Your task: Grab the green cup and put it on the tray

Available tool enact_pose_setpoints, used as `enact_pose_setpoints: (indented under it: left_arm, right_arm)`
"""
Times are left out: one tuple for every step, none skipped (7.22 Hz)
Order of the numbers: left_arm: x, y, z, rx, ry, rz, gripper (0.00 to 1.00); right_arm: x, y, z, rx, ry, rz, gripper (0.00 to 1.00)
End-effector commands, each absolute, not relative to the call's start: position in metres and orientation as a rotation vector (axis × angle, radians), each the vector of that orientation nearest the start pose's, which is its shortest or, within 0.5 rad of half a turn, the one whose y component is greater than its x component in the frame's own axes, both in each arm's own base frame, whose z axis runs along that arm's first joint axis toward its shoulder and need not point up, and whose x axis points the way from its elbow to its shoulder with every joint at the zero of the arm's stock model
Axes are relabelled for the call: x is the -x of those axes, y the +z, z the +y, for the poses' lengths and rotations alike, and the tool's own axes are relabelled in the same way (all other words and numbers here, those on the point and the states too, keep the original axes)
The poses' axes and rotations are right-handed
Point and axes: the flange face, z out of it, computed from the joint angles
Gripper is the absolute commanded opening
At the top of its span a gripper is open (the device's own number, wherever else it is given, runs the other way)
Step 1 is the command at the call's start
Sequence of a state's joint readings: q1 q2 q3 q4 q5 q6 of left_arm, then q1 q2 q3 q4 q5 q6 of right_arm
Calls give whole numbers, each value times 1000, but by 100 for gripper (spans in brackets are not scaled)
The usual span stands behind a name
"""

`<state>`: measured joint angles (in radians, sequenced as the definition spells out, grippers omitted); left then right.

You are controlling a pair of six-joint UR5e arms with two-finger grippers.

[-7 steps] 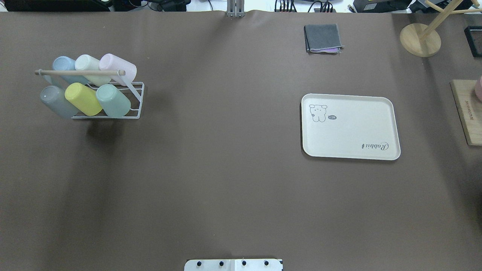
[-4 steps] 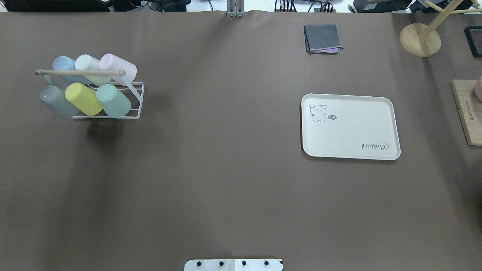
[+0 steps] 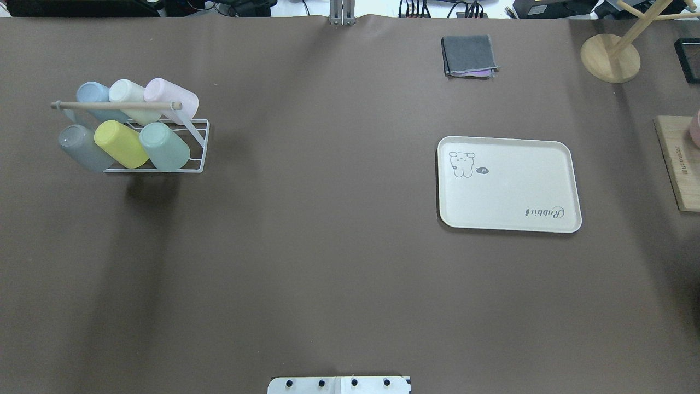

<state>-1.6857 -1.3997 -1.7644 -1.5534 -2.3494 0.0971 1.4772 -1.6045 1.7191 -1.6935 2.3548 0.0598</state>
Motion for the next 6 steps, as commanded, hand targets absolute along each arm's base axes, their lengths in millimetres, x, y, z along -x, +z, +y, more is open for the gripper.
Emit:
enact_pose_setpoints:
  left_arm:
    - [106, 649, -406, -39, -107, 814, 98]
    - [107, 643, -409, -42, -116, 823, 98]
    - [104, 645, -408, -33, -122, 868, 98]
    - [102, 643, -409, -37, -120, 879, 98]
    - [102, 637, -415, -57, -107, 878, 98]
    - [100, 629, -420, -92, -83, 877, 98]
  right_arm:
    - [-18, 615, -479, 69, -28, -779, 100]
    - [-18, 611, -479, 63, -31, -783, 100]
    - [-29, 614, -456, 64, -7, -800, 100]
    - [-26, 614, -456, 66, -12, -797, 100]
    - [-27, 610, -457, 50, -17, -799, 100]
    - [-27, 600, -458, 26, -22, -804, 100]
